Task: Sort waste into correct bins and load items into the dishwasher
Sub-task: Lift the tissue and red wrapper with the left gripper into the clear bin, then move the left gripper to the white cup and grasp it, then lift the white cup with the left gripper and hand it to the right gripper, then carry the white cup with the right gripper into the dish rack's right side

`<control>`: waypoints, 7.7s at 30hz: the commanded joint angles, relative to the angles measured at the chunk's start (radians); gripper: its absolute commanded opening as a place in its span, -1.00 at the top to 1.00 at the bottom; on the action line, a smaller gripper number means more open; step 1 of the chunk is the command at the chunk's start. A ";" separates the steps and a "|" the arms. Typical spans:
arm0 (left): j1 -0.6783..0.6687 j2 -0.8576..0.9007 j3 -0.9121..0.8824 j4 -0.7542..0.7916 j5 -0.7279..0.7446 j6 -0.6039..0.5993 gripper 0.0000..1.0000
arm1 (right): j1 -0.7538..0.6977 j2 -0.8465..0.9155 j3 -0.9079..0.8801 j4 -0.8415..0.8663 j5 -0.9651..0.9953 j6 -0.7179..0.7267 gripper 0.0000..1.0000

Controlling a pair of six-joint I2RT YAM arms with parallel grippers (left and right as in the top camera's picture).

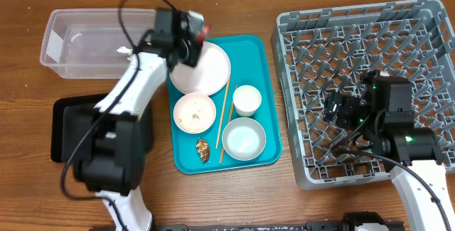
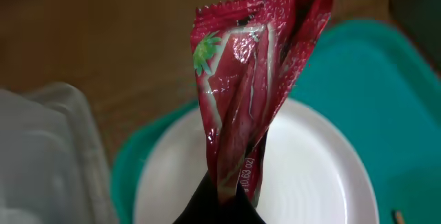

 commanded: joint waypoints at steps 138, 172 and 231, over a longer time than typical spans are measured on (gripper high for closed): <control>-0.152 0.068 0.213 0.111 1.337 -0.538 0.92 | -0.026 0.299 0.025 0.898 -1.188 -0.027 -1.00; -0.204 0.068 0.213 0.111 1.318 -0.554 0.92 | -0.027 0.299 0.025 0.947 -1.185 -0.027 -0.99; 0.243 -0.175 0.214 -0.522 0.120 -0.175 -0.24 | -0.555 0.338 0.504 -0.327 0.190 0.106 0.31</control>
